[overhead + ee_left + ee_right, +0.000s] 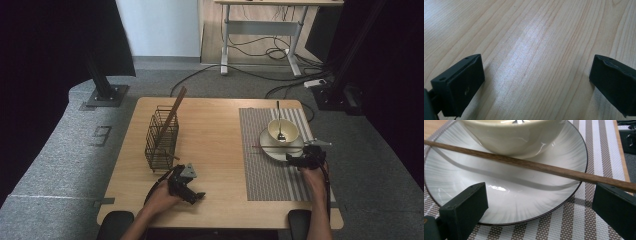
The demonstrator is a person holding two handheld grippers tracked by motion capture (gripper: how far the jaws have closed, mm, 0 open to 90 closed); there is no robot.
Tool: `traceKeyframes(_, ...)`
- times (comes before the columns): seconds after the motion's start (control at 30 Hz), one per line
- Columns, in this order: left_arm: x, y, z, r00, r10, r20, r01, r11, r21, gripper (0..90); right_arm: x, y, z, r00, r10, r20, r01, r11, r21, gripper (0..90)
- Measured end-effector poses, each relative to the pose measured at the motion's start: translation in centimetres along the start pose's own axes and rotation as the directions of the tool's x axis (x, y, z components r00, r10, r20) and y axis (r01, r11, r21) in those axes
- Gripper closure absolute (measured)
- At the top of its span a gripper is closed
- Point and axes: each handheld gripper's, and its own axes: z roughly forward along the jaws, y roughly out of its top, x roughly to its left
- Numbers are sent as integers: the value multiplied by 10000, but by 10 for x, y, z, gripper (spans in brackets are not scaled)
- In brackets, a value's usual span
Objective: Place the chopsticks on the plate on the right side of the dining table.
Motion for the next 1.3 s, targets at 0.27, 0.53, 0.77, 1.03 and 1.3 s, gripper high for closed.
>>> traceKeyframes(0.27, 0, 0, 0, 10000, 7, 4, -7, 10000, 0, 0, 7, -1, -11, 9992, -404, 70, 403, 9992, 51, 0)
traceKeyframes(0.53, 0, 0, 0, 10000, 3, -2, -3, 10000, -2, 0, 19, -6, -26, 9968, -794, -110, 795, 9968, 69, 0)
traceKeyframes(0.77, -1, -1, 0, 10000, -11, -2, 11, 10000, -18, 0, 24, -16, -47, 9945, -965, -399, 961, 9953, -108, 0)
traceKeyframes(1.03, -1, -1, -1, 10000, -45, -30, 45, 10000, -20, 0, 35, -33, -74, 9879, -1375, -724, 1380, 9904, 23, 0)
traceKeyframes(1.3, -2, -1, -1, 9999, -113, -69, 113, 9999, -59, 4, 50, -38, -99, 9845, -1302, -1177, 1318, 9913, 60, 0)
